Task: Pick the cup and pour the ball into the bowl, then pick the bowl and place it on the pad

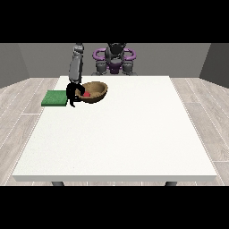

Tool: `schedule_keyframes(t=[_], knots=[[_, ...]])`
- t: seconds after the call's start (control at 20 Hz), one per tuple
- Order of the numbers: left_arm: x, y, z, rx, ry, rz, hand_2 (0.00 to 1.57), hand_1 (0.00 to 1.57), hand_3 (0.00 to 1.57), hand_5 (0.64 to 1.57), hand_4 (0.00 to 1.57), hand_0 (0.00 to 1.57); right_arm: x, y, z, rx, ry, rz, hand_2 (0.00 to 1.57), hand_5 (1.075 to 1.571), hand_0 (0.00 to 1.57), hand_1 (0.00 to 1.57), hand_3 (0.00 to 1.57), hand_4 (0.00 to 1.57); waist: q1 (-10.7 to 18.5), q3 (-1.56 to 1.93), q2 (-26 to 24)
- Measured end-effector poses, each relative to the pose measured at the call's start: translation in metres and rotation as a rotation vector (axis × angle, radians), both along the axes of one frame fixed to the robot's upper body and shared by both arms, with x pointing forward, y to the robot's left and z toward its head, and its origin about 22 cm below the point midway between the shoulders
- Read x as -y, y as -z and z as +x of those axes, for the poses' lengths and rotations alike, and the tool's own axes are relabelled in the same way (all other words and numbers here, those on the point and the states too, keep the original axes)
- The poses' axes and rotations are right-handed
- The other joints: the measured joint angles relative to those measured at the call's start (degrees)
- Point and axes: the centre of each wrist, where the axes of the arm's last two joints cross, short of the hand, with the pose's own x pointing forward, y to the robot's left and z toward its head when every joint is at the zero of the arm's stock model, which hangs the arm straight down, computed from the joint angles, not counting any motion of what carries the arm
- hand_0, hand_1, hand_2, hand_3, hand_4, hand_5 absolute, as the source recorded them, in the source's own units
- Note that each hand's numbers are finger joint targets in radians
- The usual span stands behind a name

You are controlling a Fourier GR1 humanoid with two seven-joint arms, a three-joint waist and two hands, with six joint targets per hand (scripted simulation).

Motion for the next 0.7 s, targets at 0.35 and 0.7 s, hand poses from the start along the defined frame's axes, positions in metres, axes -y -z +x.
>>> schedule_keyframes(t=[0.35, 0.7], knots=[[-0.012, 0.011, 0.001, -0.044, -0.017, -0.018, 0.00, 0.00, 0.00, 1.528, 1.19, 0.00, 0.004, -0.011, 0.001, -0.096, 0.014, -0.029, 1.57, 1.548, 1.57, 1.57, 1.11, 1.03, 0.23, 1.60, -1.55], [-0.031, 0.032, -0.001, -0.104, -0.069, -0.034, 0.00, 0.00, 0.00, 1.537, 1.20, 0.00, 0.059, -0.053, 0.004, -0.313, 0.037, -0.126, 1.57, 1.559, 1.57, 1.57, 0.83, 1.04, -2.75, 2.00, -4.04]])
